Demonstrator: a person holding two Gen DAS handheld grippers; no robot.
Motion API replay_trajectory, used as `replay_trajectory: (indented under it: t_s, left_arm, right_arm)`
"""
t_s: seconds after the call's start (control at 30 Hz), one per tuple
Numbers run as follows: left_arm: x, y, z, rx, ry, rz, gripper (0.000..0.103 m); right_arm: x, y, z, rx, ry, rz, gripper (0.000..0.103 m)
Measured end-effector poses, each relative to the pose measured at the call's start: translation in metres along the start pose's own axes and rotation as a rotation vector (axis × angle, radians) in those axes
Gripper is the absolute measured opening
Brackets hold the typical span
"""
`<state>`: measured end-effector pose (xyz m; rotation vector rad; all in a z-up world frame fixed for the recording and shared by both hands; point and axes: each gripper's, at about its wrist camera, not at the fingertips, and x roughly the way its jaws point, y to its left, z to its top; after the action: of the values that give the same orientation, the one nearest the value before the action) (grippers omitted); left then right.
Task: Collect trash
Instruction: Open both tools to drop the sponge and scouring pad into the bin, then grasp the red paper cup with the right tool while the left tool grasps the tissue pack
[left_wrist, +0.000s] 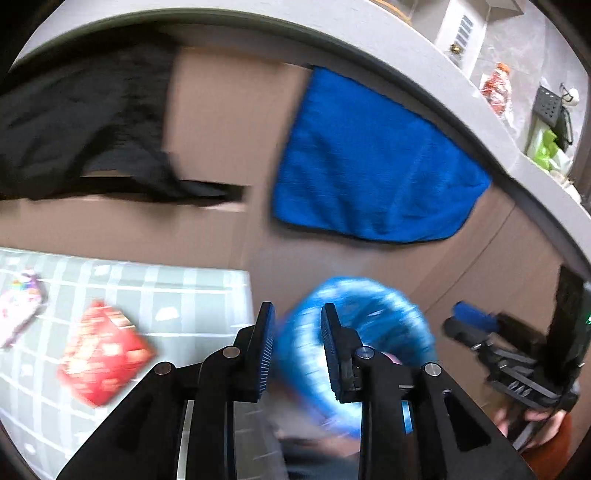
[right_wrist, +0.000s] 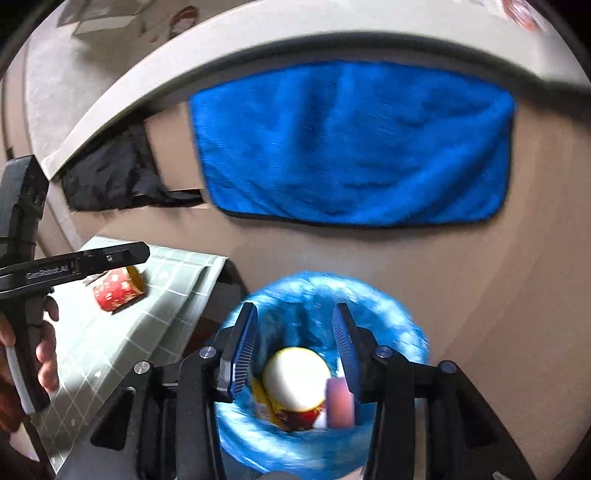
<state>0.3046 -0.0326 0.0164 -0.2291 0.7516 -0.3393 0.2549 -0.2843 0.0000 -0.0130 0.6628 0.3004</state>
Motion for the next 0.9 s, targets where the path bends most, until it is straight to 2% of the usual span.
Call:
replay_trajectory:
  t_s: [0.07, 0.17, 0.27, 0.43, 0.63, 0.77, 0.9]
  left_arm:
    - [-0.01, 0.028, -0.003, -0.013, -0.002, 0.042, 0.027]
    - [-0.024, 0.072, -0.006, -0.037, -0.009, 0.108, 0.027]
    - [-0.046, 0.134, -0.01, -0.115, -0.03, 0.168, 0.027]
    - [-0.07, 0.211, -0.017, -0.207, -0.05, 0.211, 0.027]
    - [-0.081, 0.273, -0.024, -0.239, -0.02, 0.177, 0.027]
    - [-0.081, 0.305, -0.024, -0.267, -0.027, 0.159, 0.027]
    - [-0.077, 0.331, -0.018, -0.321, -0.039, 0.115, 0.027]
  right_arm:
    - [0.004, 0.021, 0.004, -0.039, 0.0, 0.03, 0.04]
    - [0.016, 0.062, 0.012, -0.111, 0.02, 0.12, 0.04]
    - [0.036, 0.105, 0.017, -0.181, 0.059, 0.197, 0.04]
    - [0.076, 0.171, 0.027, -0.287, 0.122, 0.304, 0.04]
    - [0.127, 0.223, 0.045, -0.368, 0.157, 0.4, 0.039]
    - [0.162, 0.23, 0.057, -0.345, 0.192, 0.434, 0.039]
    - [0.199, 0.231, 0.057, -0.283, 0.287, 0.49, 0.04]
